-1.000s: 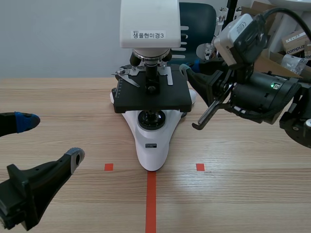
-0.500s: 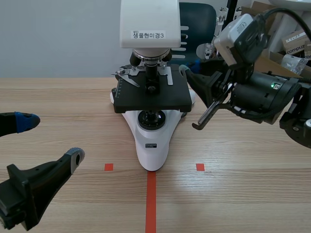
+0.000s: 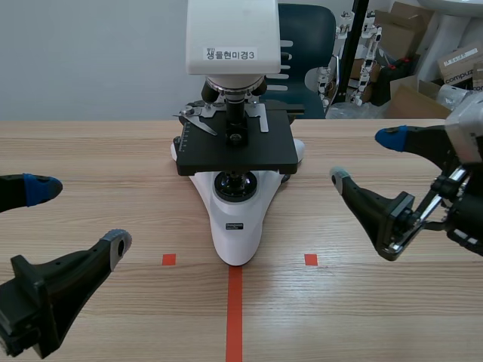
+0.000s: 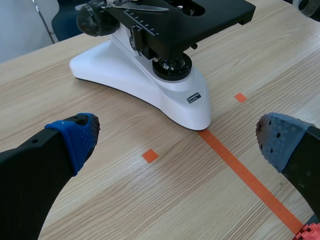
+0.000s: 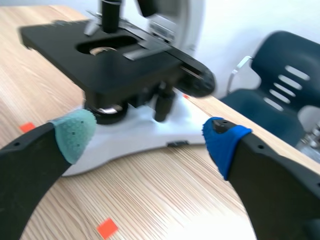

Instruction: Point at the objective lens

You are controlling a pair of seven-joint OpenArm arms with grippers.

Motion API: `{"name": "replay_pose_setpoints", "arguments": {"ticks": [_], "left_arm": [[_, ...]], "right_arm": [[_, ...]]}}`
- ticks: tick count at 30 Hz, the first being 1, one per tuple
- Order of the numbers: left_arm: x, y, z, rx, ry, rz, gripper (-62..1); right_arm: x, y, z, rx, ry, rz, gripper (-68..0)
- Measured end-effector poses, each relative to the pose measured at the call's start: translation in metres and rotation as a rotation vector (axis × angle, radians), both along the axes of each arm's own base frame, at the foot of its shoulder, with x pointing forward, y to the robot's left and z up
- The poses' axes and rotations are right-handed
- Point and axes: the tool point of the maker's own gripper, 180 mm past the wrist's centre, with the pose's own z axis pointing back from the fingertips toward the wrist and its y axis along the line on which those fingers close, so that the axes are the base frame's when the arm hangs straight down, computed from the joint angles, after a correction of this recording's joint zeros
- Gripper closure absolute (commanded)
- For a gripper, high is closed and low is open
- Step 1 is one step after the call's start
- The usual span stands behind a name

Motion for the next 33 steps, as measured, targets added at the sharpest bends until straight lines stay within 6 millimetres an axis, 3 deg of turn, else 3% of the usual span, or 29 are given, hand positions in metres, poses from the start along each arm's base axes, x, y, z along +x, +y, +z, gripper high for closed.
{"name": "replay_pose_setpoints", "arguments": {"ticks": [7,11,14,23,33], "left_arm": [[0.000,0.000,0.000,0.000,0.000,0.000,-62.3],[0.000,0.000,0.000,0.000,0.000,0.000,-62.3],[0.000,0.000,0.000,0.000,-0.001,0.000,-62.3],[0.000,0.000,0.000,0.000,0.000,0.000,-62.3],[0.000,0.000,0.000,-0.001,-0.001,0.000,-62.3]], "right_arm": [[-0.011,-0.053,-0.006,-0.047,0.050,-0.153,-54.1],[-0.015,-0.066,-0.001,-0.032,0.083,-0.246,-54.0],[-0.017,-0.061,0.005,-0.036,0.104,-0.269,-54.1],[-0.027,-0.016,0.046,0.003,0.040,-0.182,-54.0],[-0.033,-0.004,0.036,-0.003,0.080,-0.135,-54.0]]}}
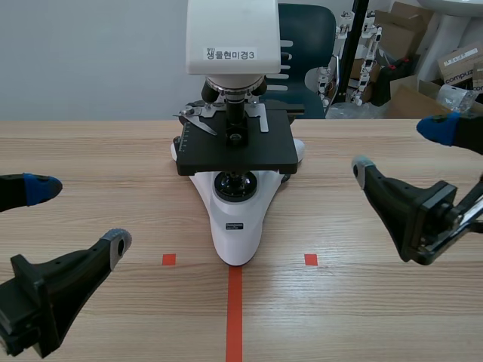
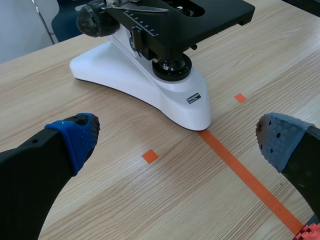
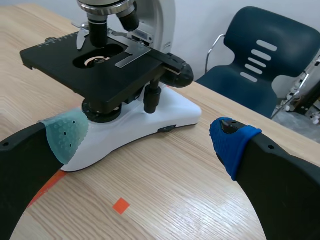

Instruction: Point at the objective lens

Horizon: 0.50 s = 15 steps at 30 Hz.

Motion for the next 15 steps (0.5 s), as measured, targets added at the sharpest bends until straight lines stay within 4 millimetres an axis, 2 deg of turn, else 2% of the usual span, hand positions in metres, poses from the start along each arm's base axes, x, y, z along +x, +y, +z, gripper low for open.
{"name": "replay_pose_setpoints", "arguments": {"ticks": [15], "left_arm": [[0.000,0.000,0.000,0.000,0.000,0.000,-62.3]], "right_arm": [[-0.006,0.013,-0.008,0.003,0.036,0.031,-54.0]]}}
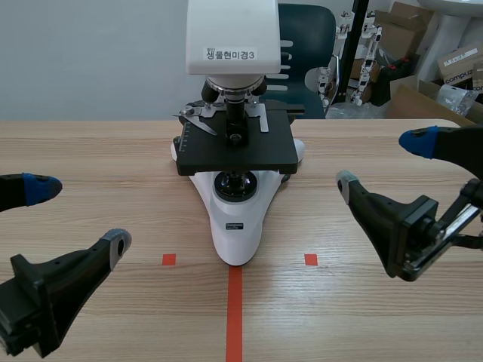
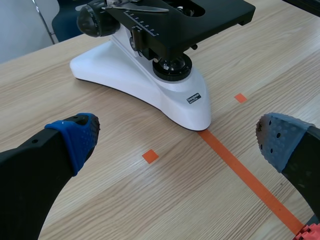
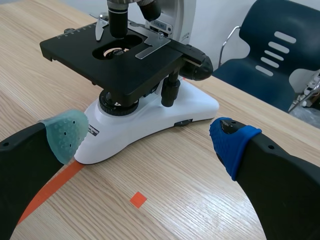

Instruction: Point at the objective lens

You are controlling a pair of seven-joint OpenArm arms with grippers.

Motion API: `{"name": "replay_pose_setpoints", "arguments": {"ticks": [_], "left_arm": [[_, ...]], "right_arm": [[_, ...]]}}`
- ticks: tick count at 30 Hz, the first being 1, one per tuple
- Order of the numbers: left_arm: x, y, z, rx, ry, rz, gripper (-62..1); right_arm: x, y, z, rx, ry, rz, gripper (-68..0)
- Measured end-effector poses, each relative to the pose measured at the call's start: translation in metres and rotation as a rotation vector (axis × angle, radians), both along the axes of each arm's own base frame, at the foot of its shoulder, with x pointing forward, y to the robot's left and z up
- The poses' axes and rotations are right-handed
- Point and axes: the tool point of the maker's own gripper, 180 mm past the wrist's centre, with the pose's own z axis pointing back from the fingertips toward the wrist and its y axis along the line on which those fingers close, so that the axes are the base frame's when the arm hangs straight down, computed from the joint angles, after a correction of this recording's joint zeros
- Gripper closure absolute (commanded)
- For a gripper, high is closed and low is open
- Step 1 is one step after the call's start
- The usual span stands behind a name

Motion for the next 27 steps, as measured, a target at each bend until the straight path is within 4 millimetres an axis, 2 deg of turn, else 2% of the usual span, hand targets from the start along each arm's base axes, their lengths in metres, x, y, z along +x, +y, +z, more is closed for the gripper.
{"name": "replay_pose_setpoints", "arguments": {"ticks": [27], "left_arm": [[0.0001,0.0000,0.0001,0.000,0.000,0.000,-62.3]], "right_arm": [[-0.0005,0.0006,-0.0014,-0.024,-0.005,0.006,-54.0]]}}
